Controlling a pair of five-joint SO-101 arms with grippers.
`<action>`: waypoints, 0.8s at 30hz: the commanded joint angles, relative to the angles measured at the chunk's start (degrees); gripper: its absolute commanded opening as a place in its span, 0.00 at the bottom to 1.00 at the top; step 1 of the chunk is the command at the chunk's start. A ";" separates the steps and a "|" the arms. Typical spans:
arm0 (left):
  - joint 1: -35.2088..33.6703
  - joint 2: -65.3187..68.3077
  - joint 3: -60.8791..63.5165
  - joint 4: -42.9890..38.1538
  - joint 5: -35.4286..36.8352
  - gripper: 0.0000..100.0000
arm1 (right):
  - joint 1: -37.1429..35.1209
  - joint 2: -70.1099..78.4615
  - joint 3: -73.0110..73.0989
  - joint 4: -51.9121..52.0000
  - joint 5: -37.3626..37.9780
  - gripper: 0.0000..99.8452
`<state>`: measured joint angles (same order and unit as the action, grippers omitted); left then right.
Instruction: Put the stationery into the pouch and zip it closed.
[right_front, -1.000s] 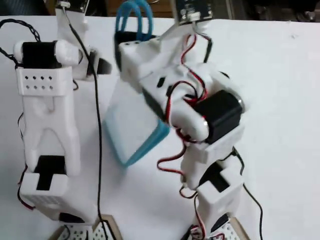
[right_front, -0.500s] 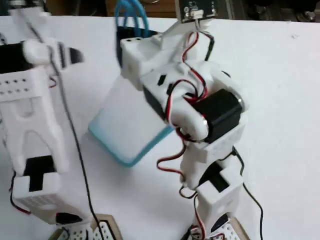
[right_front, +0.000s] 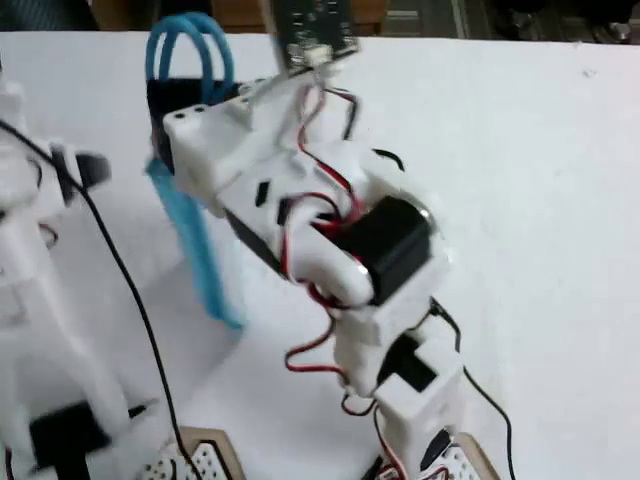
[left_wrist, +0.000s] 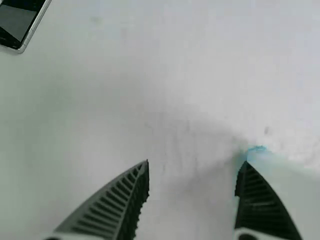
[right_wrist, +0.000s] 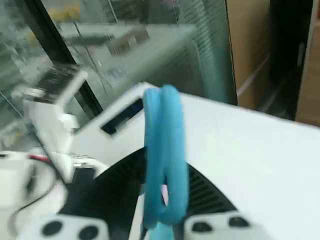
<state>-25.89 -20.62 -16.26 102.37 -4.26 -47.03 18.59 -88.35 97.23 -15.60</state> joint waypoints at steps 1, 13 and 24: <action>-0.66 -7.16 5.27 -1.23 0.70 0.29 | 1.10 1.63 -1.23 4.18 0.53 0.02; -2.51 -6.20 5.71 -2.11 10.11 0.29 | 4.88 1.27 -0.97 4.26 0.53 0.02; -0.57 -17.89 2.02 0.09 16.26 0.29 | 7.78 -1.01 -0.88 4.26 0.53 0.02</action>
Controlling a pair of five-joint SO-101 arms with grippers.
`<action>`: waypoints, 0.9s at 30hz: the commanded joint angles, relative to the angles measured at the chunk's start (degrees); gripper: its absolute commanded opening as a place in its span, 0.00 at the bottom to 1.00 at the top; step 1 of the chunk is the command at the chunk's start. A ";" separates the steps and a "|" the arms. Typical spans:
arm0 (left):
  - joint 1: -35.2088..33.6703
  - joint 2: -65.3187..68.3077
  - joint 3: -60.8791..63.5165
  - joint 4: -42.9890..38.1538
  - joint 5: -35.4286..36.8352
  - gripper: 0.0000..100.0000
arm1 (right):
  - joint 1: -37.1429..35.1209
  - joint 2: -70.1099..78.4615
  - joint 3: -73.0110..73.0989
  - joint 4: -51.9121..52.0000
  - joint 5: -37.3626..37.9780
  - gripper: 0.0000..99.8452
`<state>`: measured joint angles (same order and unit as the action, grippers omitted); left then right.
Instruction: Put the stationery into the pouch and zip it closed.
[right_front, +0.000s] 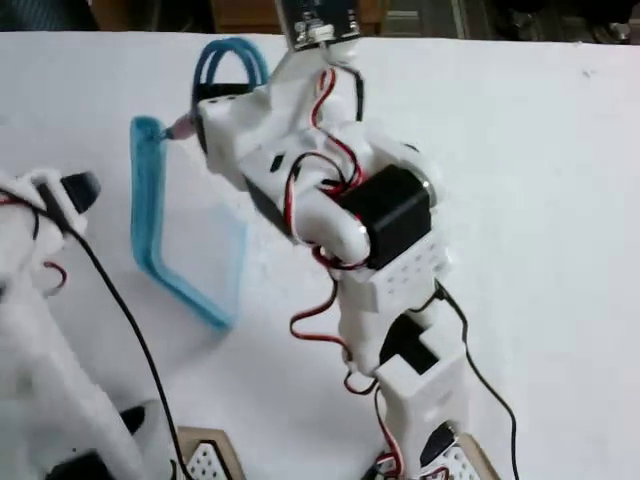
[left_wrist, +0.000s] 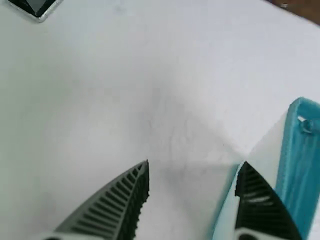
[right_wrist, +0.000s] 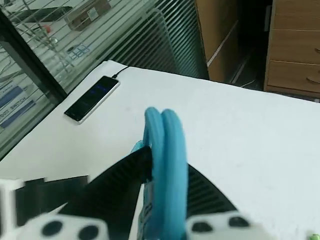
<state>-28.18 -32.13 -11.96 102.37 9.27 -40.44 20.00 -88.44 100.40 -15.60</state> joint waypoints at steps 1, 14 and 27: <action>4.09 -8.84 -2.46 0.09 3.25 0.29 | 1.36 -2.42 -0.79 1.10 0.53 0.02; 21.23 -12.09 14.51 -7.82 3.52 0.29 | 1.27 -2.86 -0.79 1.01 0.53 0.02; 23.08 -7.43 23.47 -14.24 -6.51 0.10 | 1.36 -2.86 -0.79 1.01 0.44 0.02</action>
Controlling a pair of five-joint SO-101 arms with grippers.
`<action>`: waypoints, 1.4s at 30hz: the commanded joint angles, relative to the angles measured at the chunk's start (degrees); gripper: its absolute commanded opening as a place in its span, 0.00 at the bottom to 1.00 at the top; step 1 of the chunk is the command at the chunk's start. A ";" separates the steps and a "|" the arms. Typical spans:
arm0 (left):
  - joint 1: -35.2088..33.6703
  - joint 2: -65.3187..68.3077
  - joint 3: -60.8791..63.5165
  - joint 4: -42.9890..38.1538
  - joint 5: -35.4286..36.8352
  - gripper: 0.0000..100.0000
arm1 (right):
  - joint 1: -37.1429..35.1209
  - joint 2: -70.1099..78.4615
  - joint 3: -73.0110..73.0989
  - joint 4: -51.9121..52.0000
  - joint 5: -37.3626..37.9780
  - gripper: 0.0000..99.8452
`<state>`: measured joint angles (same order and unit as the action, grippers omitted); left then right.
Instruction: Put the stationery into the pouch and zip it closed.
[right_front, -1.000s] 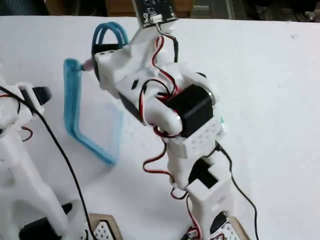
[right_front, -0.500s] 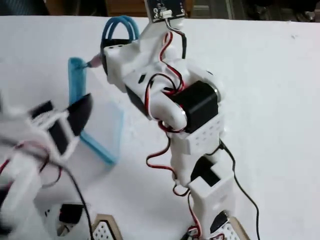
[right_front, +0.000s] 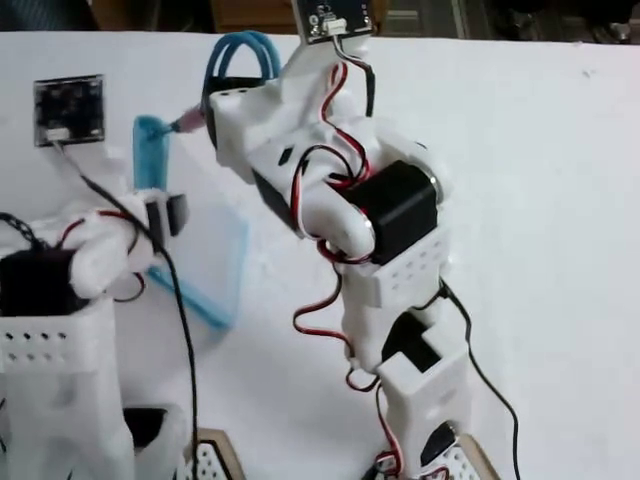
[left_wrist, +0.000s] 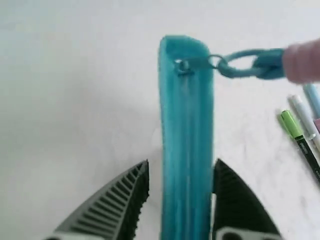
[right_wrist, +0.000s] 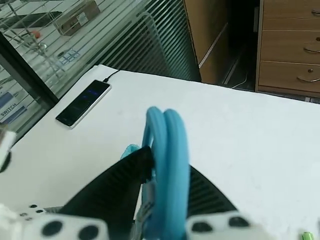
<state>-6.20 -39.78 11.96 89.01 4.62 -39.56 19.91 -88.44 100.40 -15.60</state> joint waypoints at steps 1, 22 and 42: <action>1.01 0.22 -0.53 -1.05 -2.90 0.07 | 0.57 -2.77 -1.32 1.01 0.44 0.02; 1.01 0.48 -23.74 11.34 -10.20 0.02 | 7.25 -7.78 -0.70 1.01 13.54 0.02; -6.81 0.57 -18.73 -0.09 -0.79 0.02 | 2.86 -27.91 38.07 1.01 27.34 0.02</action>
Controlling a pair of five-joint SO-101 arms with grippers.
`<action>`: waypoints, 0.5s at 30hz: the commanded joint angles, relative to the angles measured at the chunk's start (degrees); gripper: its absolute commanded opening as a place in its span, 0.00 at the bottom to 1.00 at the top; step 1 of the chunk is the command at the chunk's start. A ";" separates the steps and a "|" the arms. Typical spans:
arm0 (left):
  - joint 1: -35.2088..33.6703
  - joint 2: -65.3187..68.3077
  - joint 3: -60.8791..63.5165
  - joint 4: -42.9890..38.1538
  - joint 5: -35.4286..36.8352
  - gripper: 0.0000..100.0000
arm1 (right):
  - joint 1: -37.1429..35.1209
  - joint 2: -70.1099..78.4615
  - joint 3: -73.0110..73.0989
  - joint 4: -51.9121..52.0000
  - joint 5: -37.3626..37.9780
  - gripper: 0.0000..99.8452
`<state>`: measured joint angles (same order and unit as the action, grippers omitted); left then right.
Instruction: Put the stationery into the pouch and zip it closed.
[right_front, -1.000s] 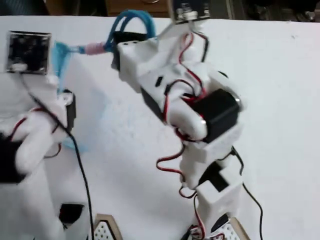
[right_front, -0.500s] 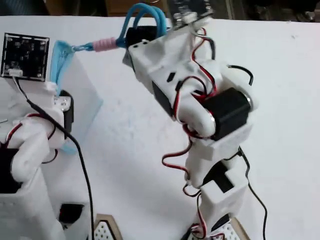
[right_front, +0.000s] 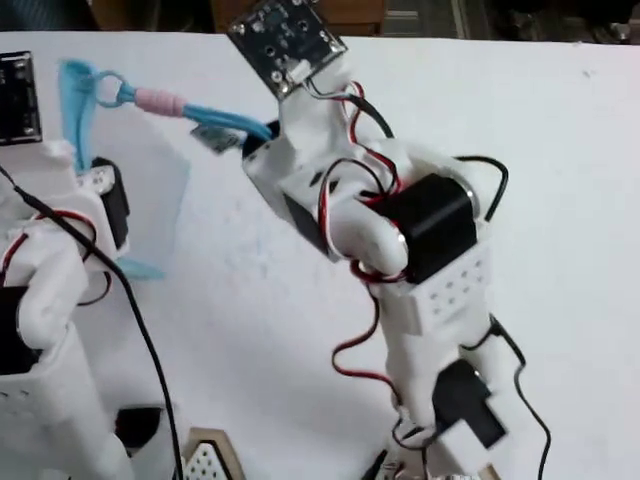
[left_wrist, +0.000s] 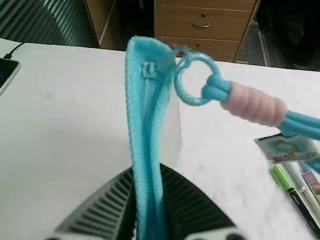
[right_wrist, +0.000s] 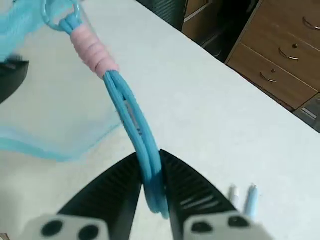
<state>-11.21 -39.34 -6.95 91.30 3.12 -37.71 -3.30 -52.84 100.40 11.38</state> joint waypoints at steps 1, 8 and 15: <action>-2.51 0.13 0.88 -3.16 0.70 0.02 | 1.27 -5.67 3.25 0.92 0.35 0.02; -2.77 -0.31 1.76 -3.08 0.70 0.02 | 1.45 -6.90 9.67 -1.01 0.35 0.02; -2.68 -0.40 -4.31 4.31 0.62 0.02 | 1.45 -5.41 19.60 -16.40 0.35 0.02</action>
<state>-13.32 -39.34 -7.21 93.67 3.56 -36.84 -8.66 -35.60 91.16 11.38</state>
